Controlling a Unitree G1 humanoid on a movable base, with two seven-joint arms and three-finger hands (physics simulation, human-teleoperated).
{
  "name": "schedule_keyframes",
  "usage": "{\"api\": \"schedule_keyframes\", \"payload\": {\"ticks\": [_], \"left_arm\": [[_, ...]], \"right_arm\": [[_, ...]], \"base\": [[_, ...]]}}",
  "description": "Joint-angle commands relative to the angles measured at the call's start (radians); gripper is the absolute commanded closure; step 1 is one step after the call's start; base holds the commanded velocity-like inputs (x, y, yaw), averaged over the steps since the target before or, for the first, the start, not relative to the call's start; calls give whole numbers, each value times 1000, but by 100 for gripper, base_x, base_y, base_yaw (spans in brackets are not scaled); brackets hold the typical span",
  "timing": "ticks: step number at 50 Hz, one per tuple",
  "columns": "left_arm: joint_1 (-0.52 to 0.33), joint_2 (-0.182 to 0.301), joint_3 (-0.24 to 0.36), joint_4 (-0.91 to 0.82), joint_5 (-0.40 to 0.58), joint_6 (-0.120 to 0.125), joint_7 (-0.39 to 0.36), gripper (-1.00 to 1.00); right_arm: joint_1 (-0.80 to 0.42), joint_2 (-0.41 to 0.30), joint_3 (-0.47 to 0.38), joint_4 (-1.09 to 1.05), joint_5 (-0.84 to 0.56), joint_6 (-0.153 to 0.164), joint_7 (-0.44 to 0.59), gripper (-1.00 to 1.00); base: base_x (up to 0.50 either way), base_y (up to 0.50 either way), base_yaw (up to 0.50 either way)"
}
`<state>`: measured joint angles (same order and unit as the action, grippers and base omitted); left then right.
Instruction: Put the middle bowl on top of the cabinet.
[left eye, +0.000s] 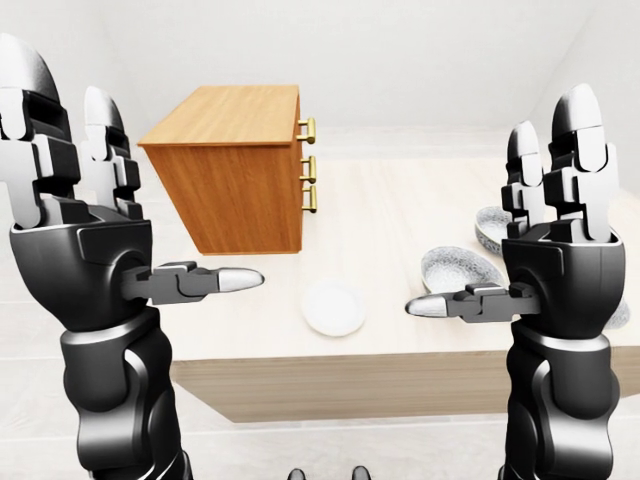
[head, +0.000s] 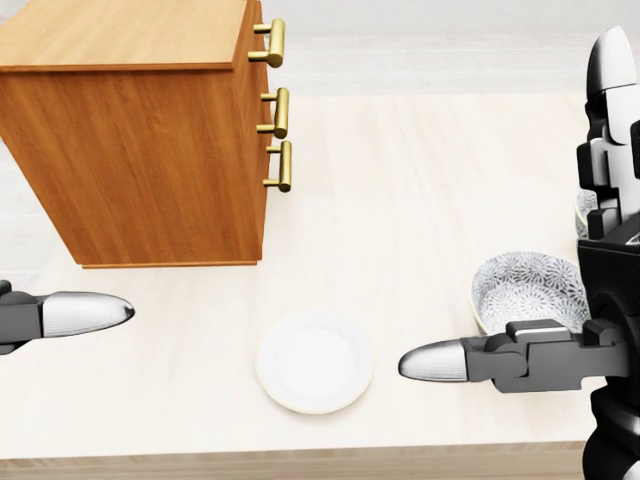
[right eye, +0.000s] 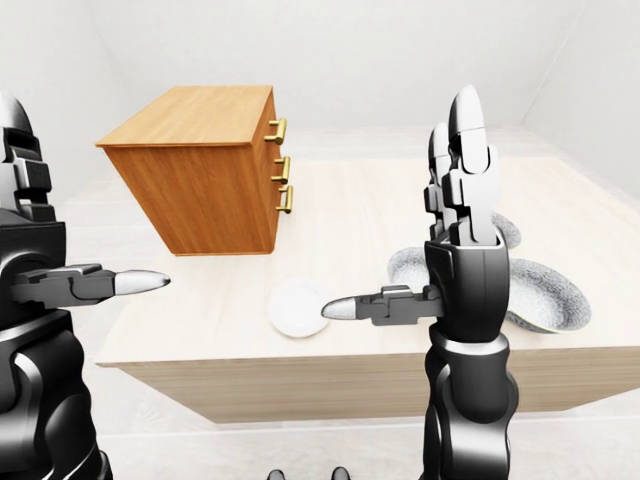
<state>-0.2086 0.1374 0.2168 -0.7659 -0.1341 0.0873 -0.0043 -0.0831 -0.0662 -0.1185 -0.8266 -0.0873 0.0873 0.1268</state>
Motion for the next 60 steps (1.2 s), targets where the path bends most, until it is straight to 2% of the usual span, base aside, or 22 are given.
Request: {"api": "schedule_keyframes", "payload": {"ticks": [1, 8, 18, 29, 51, 60], "left_arm": [[-6, 5, 5, -10, 1, 0, 0, -100], [-3, 0, -1, 1, 7, 0, -1, -100], [-5, -1, -6, 0, 9, 0, -3, -100], [-10, 7, 18, 3, -4, 0, -5, -100], [-13, 12, 9, -1, 0, 0, -3, -100], [-22, 15, -5, -30, 6, 0, -9, -100]], "right_arm": [[3, -2, -12, -8, 5, 0, 1, -100], [13, -2, -13, -2, 7, 0, 3, -100], [9, -1, -12, -16, 16, 0, 10, -100], [25, -6, 27, 4, -6, 0, 23, -100], [28, -1, 11, 6, -25, 0, 32, -100], [29, -5, -14, -12, -22, 0, 36, -100]], "base": [[0, 50, 0], [0, 50, 0], [0, 2, 0], [50, 0, 0], [50, 0, 0], [3, 0, 0]]}}
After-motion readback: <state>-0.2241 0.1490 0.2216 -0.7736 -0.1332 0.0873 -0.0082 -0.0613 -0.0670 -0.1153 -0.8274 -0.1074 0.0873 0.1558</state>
